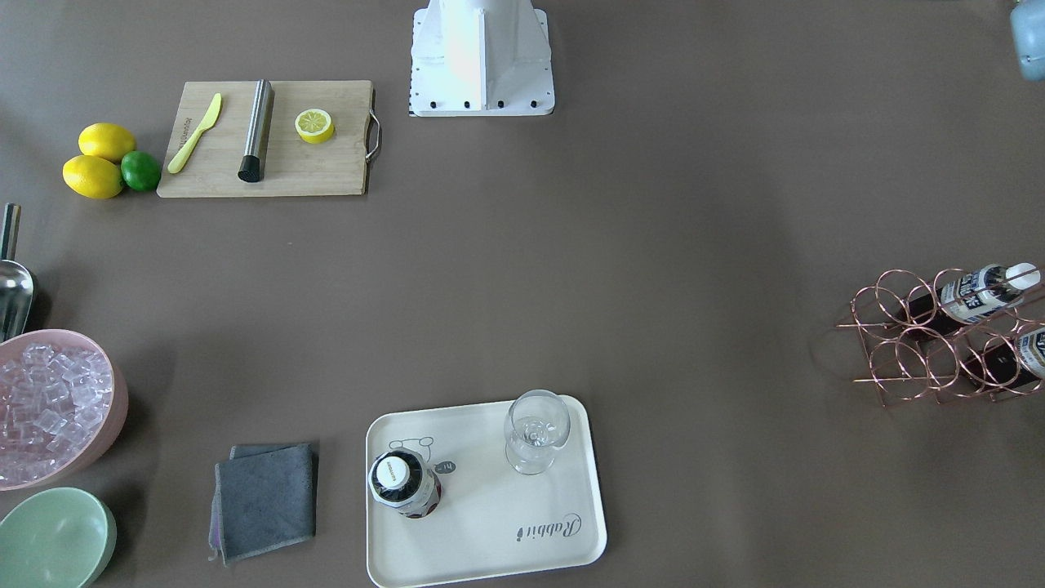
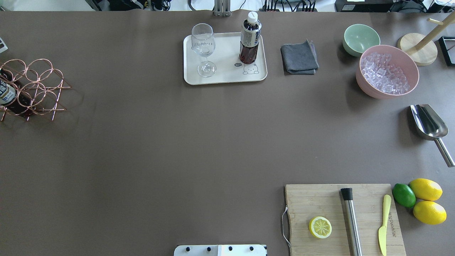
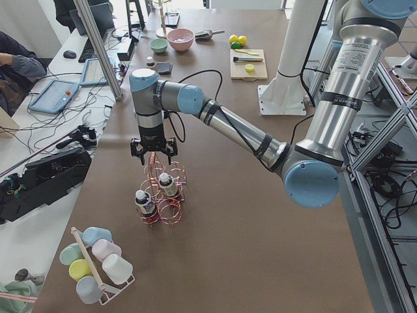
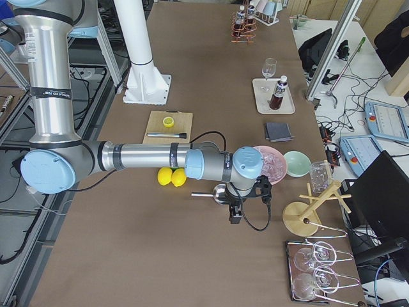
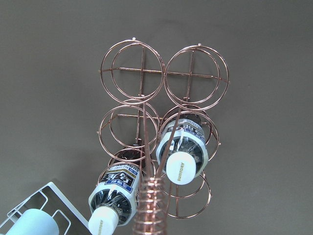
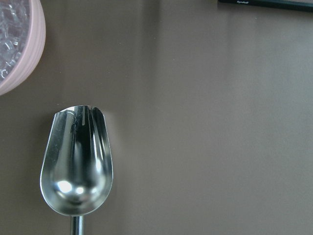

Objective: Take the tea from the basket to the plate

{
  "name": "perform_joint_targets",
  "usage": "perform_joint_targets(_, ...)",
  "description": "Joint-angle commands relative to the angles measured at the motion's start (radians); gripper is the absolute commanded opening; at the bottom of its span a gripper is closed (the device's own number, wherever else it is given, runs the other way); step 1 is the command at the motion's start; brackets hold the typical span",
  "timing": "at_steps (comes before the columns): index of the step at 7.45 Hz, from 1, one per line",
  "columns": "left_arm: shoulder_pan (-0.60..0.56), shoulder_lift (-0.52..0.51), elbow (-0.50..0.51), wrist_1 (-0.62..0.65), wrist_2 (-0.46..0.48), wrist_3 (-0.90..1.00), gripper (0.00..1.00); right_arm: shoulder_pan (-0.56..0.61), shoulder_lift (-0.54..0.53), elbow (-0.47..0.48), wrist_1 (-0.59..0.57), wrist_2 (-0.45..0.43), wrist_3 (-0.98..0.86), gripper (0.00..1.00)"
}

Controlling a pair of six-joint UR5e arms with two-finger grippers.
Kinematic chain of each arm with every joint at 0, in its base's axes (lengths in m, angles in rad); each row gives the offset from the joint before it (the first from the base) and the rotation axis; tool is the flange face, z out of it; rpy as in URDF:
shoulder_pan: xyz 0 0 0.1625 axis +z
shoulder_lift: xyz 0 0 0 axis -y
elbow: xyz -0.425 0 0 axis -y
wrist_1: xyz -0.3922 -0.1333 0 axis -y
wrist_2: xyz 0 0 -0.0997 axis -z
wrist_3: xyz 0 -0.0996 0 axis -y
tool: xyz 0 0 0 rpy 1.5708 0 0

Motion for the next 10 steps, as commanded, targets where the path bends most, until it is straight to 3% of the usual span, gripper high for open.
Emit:
perform_joint_targets(1,-0.051,0.015,-0.009,0.001,-0.003,0.002,0.98,0.000,-0.001,0.006,0.000,-0.003,-0.001,1.00)
perform_joint_targets(5,-0.188,0.128,-0.002,-0.008,-0.013,-0.004,0.98,0.008,-0.004,0.008,0.000,-0.005,-0.001,1.00)
perform_joint_targets(8,-0.213,0.182,0.026,-0.008,-0.114,-0.222,0.98,0.011,-0.006,0.006,0.000,-0.005,-0.001,1.00)
perform_joint_targets(10,-0.213,0.190,0.056,-0.004,-0.133,-0.459,0.98,0.017,-0.006,0.006,-0.001,-0.003,-0.001,1.00)
